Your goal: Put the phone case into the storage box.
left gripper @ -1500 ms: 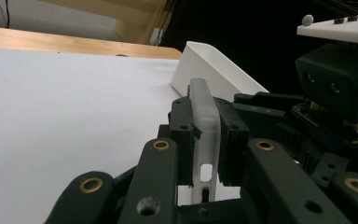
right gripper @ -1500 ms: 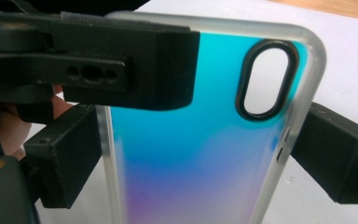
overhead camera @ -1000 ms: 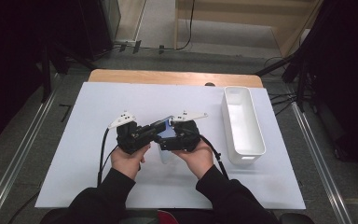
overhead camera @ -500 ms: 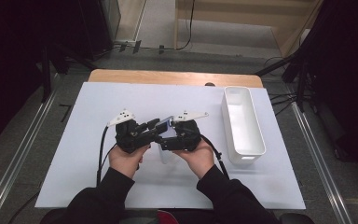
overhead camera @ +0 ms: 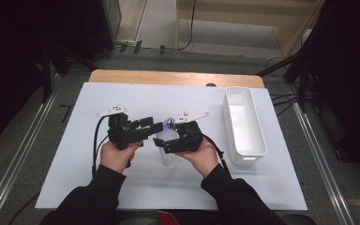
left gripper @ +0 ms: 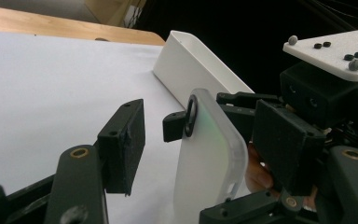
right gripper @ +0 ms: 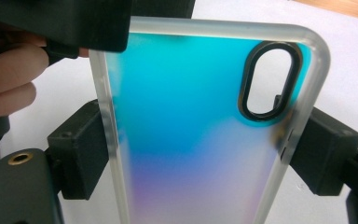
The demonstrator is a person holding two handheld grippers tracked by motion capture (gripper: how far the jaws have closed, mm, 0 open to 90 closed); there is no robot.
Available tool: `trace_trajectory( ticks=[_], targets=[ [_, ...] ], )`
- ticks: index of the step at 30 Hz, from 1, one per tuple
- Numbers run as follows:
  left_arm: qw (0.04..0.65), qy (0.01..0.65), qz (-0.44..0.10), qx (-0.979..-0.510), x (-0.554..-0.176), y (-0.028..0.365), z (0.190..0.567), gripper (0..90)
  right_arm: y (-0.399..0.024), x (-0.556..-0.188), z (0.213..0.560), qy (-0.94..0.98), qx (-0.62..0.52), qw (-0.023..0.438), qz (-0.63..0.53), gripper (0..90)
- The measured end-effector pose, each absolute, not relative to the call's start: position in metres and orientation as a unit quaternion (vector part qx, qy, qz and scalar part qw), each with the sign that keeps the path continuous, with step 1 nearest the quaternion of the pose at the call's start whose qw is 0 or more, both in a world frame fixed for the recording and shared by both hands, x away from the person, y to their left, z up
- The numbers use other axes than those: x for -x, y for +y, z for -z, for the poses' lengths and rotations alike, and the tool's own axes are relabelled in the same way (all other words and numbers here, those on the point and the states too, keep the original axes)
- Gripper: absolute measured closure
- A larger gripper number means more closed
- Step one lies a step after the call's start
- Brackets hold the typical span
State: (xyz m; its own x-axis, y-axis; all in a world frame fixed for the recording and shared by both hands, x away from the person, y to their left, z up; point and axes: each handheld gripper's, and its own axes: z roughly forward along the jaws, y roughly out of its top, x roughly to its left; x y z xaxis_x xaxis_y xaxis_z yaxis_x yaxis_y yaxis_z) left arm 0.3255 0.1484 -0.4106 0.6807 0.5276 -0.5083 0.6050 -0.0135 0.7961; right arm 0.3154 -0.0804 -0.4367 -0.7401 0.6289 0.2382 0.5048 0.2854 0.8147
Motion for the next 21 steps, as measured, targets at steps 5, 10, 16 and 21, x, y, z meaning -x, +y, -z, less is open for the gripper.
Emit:
trace_trajectory(
  ticks=[5,10,16,21],
  targets=[
    [0.568,0.392,0.041,-0.723,-0.328,0.153,0.407,32.2,-0.084,-0.316,0.436,0.806,-0.339,0.061,-0.481,14.7],
    [0.567,0.390,0.048,-0.724,-0.330,0.158,0.405,32.2,-0.089,-0.318,0.434,0.814,-0.328,0.054,-0.476,14.7],
    [0.560,0.398,0.065,-0.724,-0.334,0.167,0.406,32.3,-0.094,-0.318,0.433,0.818,-0.324,0.047,-0.473,14.7],
    [0.547,0.392,0.059,-0.737,-0.335,0.170,0.407,32.3,-0.097,-0.318,0.430,0.821,-0.317,0.041,-0.473,14.7]
  ],
)
